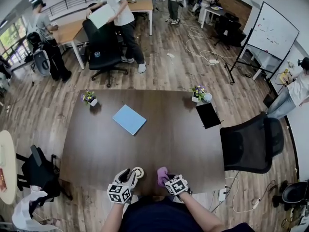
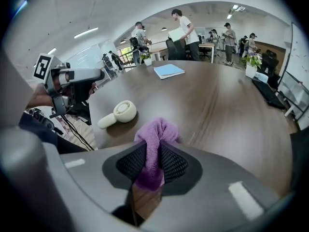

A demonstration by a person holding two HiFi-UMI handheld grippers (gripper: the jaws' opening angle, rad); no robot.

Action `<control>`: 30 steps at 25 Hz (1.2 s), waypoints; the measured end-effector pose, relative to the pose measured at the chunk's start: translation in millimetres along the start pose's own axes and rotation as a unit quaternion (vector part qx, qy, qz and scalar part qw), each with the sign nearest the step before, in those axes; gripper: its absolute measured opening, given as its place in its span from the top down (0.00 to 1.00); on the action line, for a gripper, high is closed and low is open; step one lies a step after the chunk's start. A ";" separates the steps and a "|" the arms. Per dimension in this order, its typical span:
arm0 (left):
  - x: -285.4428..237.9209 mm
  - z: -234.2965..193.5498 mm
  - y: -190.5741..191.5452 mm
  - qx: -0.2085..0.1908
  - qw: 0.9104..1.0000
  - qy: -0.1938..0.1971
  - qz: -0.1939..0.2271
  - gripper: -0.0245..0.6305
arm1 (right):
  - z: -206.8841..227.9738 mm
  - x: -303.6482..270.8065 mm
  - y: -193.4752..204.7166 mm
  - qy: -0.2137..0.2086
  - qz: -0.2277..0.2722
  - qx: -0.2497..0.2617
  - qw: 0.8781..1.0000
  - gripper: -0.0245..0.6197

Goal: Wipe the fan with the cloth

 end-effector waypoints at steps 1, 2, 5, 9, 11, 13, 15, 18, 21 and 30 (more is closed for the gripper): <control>3.0 -0.8 -0.6 0.003 1.000 -0.004 0.008 0.84 | -0.7 -1.4 -1.3 0.001 -0.003 0.004 1.000 0.81; 6.2 -1.8 -1.5 0.005 1.000 -0.008 0.016 0.91 | -0.9 -2.9 -2.1 0.001 -0.007 0.006 1.000 0.81; 11.9 -1.3 -3.0 0.013 0.999 -0.005 0.031 0.97 | 2.0 -6.3 -1.2 0.005 -0.011 0.001 1.000 0.80; 16.0 1.6 -5.4 0.011 0.999 -0.002 0.040 0.97 | 6.0 -9.8 -2.3 0.007 -0.011 -0.001 1.000 0.78; 16.5 3.2 -5.8 0.015 0.999 0.001 0.042 0.97 | 6.9 -10.2 -4.6 0.005 -0.011 0.003 1.000 0.76; 16.7 3.5 -3.6 0.019 0.999 0.000 0.042 0.97 | 7.4 -10.5 -4.9 0.006 -0.011 0.006 1.000 0.76; 18.2 3.0 -0.1 0.026 0.999 -0.003 0.044 0.97 | 8.1 -10.3 -4.2 0.006 -0.009 0.006 1.000 0.72; 20.7 2.5 4.8 0.034 0.998 -0.008 0.046 0.97 | 10.3 -7.5 -2.5 0.005 -0.004 0.001 1.000 0.68; 20.4 2.5 7.3 0.026 0.999 -0.017 0.035 0.97 | 12.5 -3.3 -1.7 0.002 0.000 -0.011 1.000 0.63; 14.9 5.4 2.7 0.021 0.999 -0.011 0.032 0.97 | 20.6 23.4 -11.1 0.021 0.040 -0.031 0.998 0.56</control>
Point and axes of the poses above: the fingertips, and each gripper's own axes: x backward along the fingers, z to its right, y out of its underside, the point moved 8 cm from there along x, backward along the fingers, and after that the axes turned 15 degrees about x, right-handed, at the moved point
